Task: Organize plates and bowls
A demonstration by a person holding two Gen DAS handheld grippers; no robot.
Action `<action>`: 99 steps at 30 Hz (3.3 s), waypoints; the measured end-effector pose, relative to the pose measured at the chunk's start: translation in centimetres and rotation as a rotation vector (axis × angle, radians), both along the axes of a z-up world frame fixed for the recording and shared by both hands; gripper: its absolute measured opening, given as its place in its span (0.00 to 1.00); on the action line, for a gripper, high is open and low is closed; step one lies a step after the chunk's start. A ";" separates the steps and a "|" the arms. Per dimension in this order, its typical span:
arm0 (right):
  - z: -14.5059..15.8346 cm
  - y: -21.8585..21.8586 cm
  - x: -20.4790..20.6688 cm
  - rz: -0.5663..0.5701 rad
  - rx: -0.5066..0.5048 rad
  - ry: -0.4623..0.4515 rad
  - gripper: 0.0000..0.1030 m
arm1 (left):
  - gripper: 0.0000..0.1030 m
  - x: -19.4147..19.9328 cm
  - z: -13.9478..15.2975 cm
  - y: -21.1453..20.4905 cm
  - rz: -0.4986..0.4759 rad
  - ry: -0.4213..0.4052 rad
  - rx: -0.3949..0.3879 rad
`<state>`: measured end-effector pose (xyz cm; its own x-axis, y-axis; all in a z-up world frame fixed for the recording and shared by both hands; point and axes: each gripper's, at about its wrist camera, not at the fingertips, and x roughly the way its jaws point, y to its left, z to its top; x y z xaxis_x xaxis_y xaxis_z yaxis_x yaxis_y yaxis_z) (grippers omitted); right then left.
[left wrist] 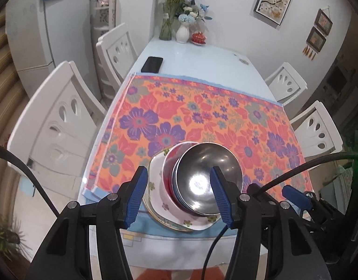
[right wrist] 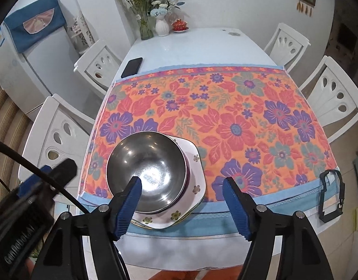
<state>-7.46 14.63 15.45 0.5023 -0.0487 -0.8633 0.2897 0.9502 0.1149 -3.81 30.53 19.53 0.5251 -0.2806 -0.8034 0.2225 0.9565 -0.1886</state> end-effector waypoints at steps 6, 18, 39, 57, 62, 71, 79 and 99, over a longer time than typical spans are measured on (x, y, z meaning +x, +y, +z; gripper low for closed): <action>-0.1 0.5 0.1 0.015 -0.029 0.008 0.67 | 0.54 0.1 -0.3 0.2 0.031 0.002 0.028; -0.6 1.6 0.4 0.049 -0.074 0.032 0.67 | 0.59 0.5 -0.5 1.4 0.071 0.006 0.020; -1.4 1.1 -0.1 0.036 -0.044 0.067 0.67 | 0.59 0.3 -0.9 1.2 0.041 0.035 -0.006; -1.9 1.4 -0.4 0.033 -0.031 0.080 0.67 | 0.59 0.5 -1.4 1.3 0.027 0.044 -0.008; -2.0 1.4 -0.5 0.031 -0.028 0.082 0.67 | 0.58 0.5 -1.4 1.2 0.019 0.029 0.004; -2.4 1.4 -0.4 0.030 -0.019 0.091 0.67 | 0.59 0.5 -1.5 1.0 0.030 0.020 0.046; -2.6 1.2 -0.2 0.037 -0.015 0.102 0.67 | 0.59 0.6 -1.7 0.7 0.040 0.023 0.070; -2.3 -0.1 0.3 0.086 -0.013 0.107 0.67 | 0.59 0.4 -1.6 -0.5 0.074 0.028 0.086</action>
